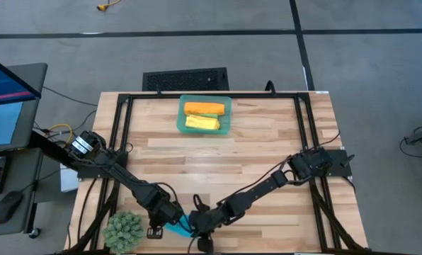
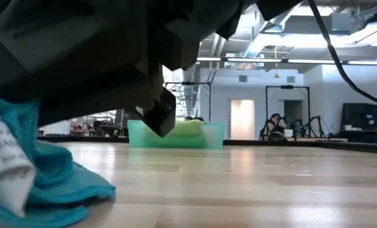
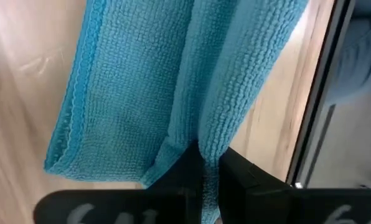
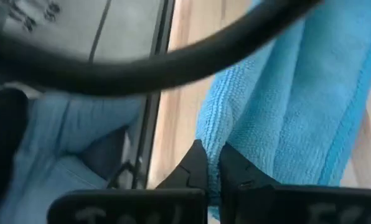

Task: Roll microfiber towels into tight, uniform cylinder then place into a basket
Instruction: Fold the blue towel

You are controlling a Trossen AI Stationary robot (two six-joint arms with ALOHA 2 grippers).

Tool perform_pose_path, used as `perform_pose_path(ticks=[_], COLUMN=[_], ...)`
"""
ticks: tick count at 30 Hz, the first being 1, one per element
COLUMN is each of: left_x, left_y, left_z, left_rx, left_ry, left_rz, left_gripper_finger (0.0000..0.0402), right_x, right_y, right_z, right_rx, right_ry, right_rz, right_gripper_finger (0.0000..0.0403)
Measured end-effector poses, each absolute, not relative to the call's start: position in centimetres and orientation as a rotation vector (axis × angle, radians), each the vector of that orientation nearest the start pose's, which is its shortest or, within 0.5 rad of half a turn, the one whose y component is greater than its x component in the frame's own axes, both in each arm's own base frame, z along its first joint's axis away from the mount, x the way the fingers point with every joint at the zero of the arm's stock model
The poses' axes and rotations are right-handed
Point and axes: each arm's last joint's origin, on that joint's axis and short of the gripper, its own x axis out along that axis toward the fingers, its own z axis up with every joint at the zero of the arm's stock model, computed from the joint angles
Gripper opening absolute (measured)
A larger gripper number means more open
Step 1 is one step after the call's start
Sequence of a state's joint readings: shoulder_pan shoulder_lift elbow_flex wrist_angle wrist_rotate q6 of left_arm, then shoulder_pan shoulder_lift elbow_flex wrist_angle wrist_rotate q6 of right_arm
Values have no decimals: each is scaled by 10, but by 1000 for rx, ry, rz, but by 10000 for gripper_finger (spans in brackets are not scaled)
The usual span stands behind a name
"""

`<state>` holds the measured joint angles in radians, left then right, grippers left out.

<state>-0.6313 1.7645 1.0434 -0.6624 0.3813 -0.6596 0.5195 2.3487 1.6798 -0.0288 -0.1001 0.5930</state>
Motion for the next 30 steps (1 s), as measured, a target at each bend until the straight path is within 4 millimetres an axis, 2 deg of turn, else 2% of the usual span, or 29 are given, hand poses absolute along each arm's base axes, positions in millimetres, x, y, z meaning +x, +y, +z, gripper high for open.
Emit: perform_pose_path(ticks=[7, 11, 17, 22, 30], left_x=[252, 255, 257, 258, 258], left_y=[-183, -178, -180, -182, -182], left_z=[152, 153, 155, 156, 155], left_rx=[-475, -598, -658, -699, -780], left_ry=[1656, 1701, 1725, 1739, 1763], left_rz=[-180, -123, -198, -248, -157], left_gripper_finger=[13, 13, 13, 13, 13], right_x=[440, 445, 446, 445, 445], right_y=[242, 239, 247, 249, 239], right_z=[109, 101, 106, 113, 112], right_rx=[578, 628, 671, 682, 706], right_ry=[948, 973, 949, 943, 1001], right_rz=[230, 285, 429, 442, 383], right_gripper_finger=[29, 26, 19, 37, 19])
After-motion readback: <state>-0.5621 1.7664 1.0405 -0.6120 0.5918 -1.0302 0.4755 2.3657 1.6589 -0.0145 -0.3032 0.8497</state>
